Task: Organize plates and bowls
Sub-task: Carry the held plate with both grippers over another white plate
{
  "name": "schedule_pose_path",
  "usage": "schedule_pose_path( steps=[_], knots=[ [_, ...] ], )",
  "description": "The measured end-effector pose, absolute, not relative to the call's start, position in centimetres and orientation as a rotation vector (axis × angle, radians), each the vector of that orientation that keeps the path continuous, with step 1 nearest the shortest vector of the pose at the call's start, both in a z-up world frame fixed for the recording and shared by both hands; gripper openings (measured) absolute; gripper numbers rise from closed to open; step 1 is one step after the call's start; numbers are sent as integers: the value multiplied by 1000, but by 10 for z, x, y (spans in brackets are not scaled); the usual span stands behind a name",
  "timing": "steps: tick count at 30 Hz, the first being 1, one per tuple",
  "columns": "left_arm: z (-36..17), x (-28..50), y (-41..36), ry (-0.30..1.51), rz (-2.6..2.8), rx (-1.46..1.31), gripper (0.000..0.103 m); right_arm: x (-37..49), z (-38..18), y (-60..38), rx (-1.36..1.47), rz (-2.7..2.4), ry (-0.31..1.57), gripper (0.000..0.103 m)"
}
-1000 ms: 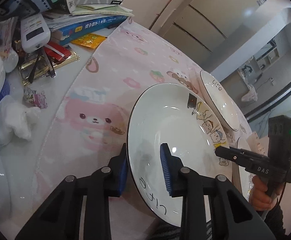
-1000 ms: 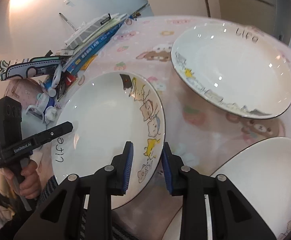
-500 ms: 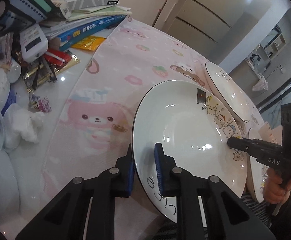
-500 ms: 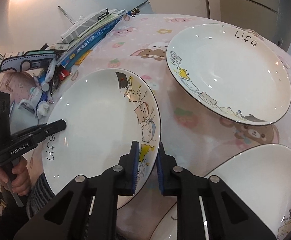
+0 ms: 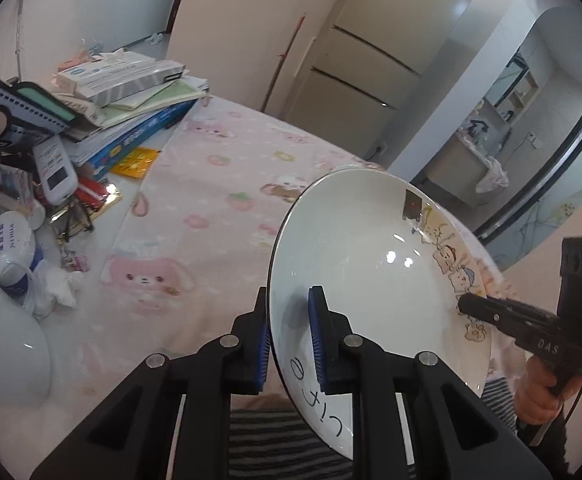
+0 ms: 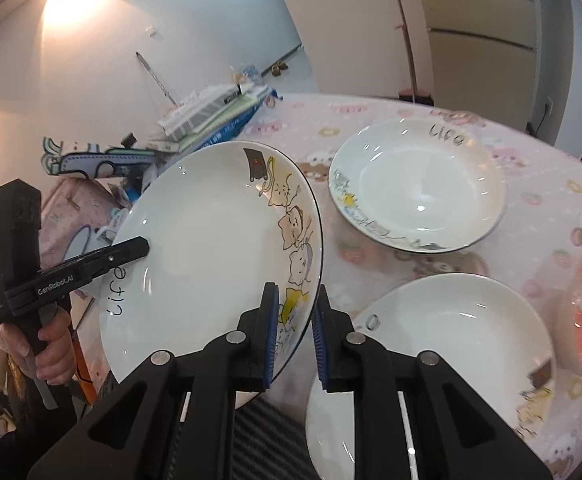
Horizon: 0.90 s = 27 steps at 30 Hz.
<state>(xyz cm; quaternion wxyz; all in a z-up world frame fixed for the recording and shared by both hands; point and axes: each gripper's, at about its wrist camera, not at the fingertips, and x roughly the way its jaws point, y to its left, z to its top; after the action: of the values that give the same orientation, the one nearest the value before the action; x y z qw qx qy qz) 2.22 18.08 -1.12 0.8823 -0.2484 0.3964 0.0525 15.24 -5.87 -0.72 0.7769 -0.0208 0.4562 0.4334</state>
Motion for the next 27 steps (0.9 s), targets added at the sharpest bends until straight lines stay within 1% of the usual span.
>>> schedule_pose_path(
  steps=[6,14,20,27],
  knots=[
    [19,28,124,797,34,-430,18,135,11,-114,-28,875,939,16],
    [30,51,53,834,-90,-368,18,131,15,-192,63,789,891,16],
    [22,66,14,870,-127,-295,17,137,-1,-227,55,715,903,16],
    [-9,78,6,937,-140,-283,17,141,-32,-239,82,700,978,16]
  ],
)
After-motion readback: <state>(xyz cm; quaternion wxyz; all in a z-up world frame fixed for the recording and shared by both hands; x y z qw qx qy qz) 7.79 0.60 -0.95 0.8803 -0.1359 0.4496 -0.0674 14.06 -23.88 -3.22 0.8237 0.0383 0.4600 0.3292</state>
